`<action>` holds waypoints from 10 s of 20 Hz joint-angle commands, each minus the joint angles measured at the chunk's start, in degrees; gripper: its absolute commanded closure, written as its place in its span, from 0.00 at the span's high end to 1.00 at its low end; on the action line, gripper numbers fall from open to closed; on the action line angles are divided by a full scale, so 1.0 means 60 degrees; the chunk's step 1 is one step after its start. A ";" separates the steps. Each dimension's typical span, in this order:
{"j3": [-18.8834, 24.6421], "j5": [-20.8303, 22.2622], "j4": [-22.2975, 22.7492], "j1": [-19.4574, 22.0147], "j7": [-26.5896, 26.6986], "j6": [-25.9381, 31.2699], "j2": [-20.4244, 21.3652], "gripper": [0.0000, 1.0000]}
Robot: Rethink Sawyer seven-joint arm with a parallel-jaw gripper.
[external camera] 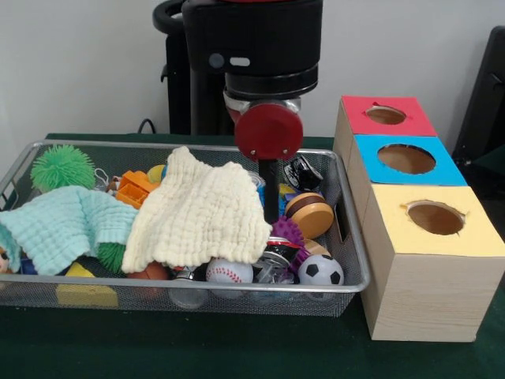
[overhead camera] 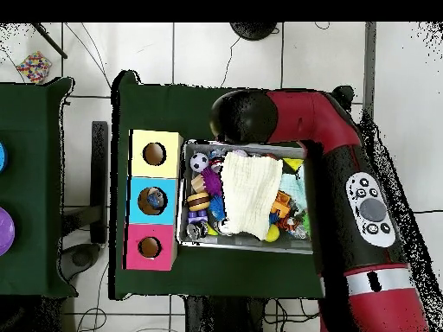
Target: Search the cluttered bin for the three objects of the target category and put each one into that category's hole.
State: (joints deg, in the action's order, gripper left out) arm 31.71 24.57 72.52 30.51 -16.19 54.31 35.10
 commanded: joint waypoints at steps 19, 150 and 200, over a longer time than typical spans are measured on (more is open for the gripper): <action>-0.2120 0.2680 -0.1173 -0.1447 0.0236 0.1559 -0.1090 1.00; -0.1873 0.0933 0.1224 -0.1082 0.1427 0.7268 0.3088 0.00; -0.1347 -0.1337 0.1545 -0.0503 -0.1074 0.4087 0.1793 1.00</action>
State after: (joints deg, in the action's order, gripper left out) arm 18.32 24.19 73.43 25.09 -16.12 89.60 49.26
